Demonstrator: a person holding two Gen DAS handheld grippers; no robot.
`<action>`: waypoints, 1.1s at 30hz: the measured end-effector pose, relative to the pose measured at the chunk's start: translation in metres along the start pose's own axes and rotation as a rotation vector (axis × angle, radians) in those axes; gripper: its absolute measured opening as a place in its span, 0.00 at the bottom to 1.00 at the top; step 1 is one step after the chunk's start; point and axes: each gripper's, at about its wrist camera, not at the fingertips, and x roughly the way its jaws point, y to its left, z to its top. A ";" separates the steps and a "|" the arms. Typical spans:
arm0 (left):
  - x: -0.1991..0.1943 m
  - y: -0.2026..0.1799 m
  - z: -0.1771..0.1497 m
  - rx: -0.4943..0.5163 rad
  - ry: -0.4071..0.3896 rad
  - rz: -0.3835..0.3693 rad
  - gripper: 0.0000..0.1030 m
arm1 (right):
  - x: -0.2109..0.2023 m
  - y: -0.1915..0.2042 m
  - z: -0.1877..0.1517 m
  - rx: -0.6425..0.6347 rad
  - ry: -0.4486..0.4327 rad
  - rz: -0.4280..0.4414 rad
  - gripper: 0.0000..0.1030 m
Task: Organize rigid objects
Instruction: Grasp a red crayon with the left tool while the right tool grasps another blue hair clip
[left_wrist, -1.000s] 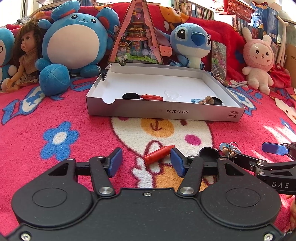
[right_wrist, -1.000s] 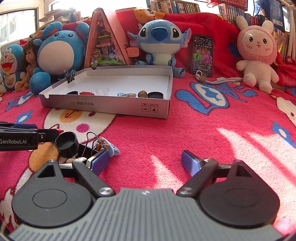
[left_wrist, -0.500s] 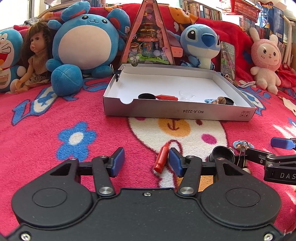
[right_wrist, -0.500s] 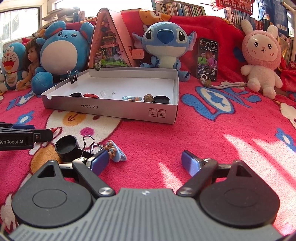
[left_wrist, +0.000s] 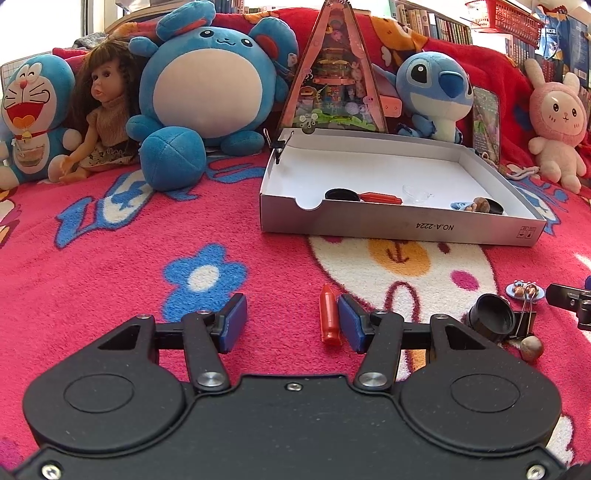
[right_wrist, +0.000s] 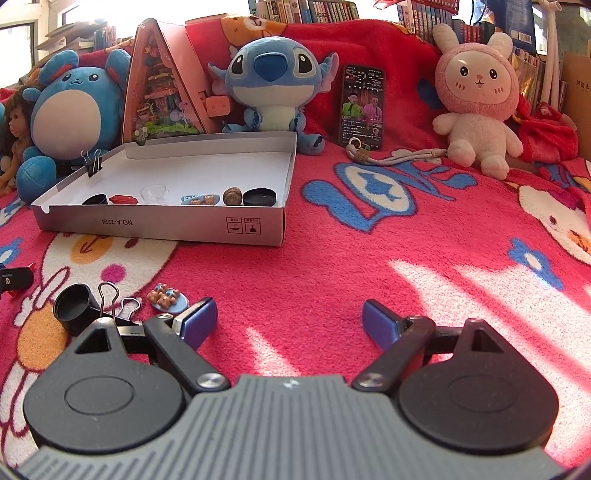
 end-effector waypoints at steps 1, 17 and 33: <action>-0.001 0.001 -0.001 0.005 0.001 0.004 0.51 | -0.001 0.000 0.000 -0.001 -0.001 0.006 0.89; -0.013 0.018 -0.009 0.021 0.021 0.025 0.57 | 0.007 0.019 0.002 -0.082 0.018 0.042 0.89; -0.016 0.022 -0.006 0.040 -0.028 0.037 0.64 | -0.001 0.022 -0.001 -0.062 0.037 0.062 0.89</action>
